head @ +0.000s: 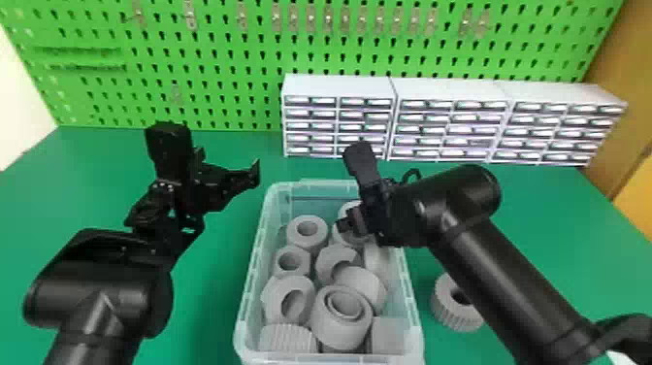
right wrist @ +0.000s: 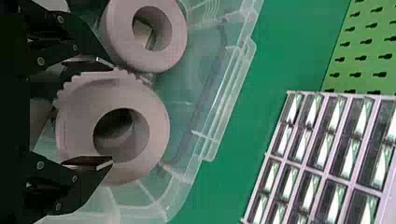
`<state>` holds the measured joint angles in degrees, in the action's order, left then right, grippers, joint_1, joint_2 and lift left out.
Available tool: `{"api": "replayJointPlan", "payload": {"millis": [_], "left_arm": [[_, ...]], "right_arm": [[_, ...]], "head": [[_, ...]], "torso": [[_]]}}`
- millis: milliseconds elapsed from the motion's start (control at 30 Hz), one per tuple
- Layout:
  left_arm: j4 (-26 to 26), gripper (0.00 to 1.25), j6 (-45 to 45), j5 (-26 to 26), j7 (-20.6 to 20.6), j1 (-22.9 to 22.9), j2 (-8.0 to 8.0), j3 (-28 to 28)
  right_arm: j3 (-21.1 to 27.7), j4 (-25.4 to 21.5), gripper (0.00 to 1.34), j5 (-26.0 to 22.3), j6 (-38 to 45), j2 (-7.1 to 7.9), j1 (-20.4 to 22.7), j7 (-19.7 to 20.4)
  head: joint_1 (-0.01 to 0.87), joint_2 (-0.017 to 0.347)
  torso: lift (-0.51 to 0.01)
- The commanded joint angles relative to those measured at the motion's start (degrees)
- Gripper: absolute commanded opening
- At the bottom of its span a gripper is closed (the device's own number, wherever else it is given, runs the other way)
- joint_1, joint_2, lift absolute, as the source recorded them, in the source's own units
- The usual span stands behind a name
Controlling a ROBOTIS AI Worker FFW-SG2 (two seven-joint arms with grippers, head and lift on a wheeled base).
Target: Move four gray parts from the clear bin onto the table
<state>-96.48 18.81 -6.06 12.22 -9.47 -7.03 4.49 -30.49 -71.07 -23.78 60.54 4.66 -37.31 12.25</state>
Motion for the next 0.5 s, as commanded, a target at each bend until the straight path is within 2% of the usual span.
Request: {"api": "replayJointPlan", "payload": {"millis": [0, 233, 467], "left_arm": [[0.06, 1.17, 0.0, 0.0, 0.0, -0.02, 0.0, 0.0], [-0.03, 1.17, 0.0, 0.0, 0.0, -0.02, 0.0, 0.0], [0.06, 1.17, 0.0, 0.0, 0.0, -0.11, 0.0, 0.08]], "right_arm": [[-0.89, 1.03, 0.8, 0.93, -1.04, 0.0, -0.4, -0.83], [-1.33, 1.9, 0.8, 1.1, -2.18, 0.09, -0.4, -1.18], [-1.94, 3.75, 0.8, 2.95, -4.38, 0.09, -0.75, -3.82]], "head": [[0.686, 0.026], [0.686, 0.026], [0.686, 0.026]], "torso": [[-0.05], [-0.05], [-0.05]]}}
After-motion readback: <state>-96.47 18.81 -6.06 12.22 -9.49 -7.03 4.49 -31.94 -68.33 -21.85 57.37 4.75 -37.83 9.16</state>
